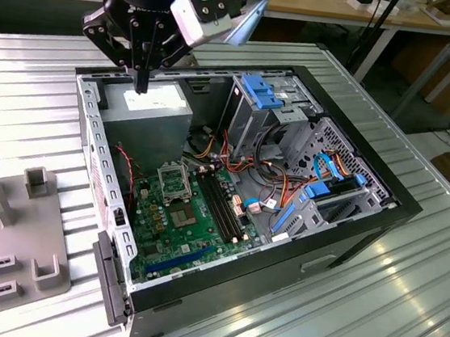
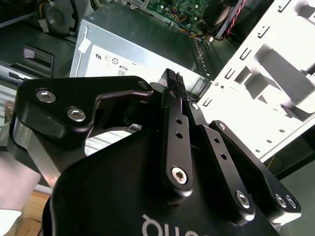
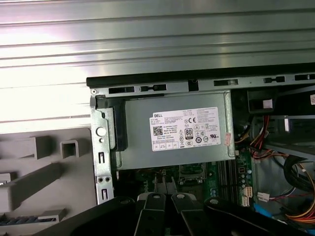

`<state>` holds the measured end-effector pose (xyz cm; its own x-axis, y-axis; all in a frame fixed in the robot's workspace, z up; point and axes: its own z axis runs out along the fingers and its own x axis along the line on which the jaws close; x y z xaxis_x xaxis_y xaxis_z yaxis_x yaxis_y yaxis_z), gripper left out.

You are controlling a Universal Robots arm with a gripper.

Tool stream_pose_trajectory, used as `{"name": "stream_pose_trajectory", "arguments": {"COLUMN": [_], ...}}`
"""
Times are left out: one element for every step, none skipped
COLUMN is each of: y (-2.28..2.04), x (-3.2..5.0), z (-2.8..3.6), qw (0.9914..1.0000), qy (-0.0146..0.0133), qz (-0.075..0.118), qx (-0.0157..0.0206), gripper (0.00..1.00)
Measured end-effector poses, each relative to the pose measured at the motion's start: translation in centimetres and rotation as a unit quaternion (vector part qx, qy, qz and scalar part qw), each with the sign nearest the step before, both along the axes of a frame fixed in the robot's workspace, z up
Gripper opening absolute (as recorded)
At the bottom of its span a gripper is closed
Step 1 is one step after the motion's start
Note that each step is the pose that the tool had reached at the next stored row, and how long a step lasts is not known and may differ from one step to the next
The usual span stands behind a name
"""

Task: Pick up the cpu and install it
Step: 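Reach for the cpu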

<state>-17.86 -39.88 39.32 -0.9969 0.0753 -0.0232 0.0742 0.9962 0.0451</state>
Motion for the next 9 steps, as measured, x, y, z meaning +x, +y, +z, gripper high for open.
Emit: {"name": "stream_pose_trajectory", "arguments": {"y": [0.00,0.00,0.00,0.00,0.00,0.00,0.00,0.00,0.00], "x": [-0.12,-0.19,-0.28,-0.37,-0.47,-0.55,-0.64,-0.72,-0.82], "z": [0.00,0.00,0.00,0.00,0.00,0.00,0.00,0.00,0.00], "qw": [1.00000,1.00000,1.00000,1.00000,1.00000,1.00000,1.00000,1.00000,1.00000], "qy": [0.0000,0.0000,0.0000,0.0000,0.0000,0.0000,0.0000,0.0000,0.0000], "qz": [0.000,0.000,0.000,0.000,0.000,0.000,0.000,0.000,0.000], "qx": [0.0000,0.0000,0.0000,0.0000,0.0000,0.0000,0.0000,0.0000,0.0000], "gripper": [0.11,0.11,0.11,0.11,0.11,0.11,0.11,0.11,0.11]}}
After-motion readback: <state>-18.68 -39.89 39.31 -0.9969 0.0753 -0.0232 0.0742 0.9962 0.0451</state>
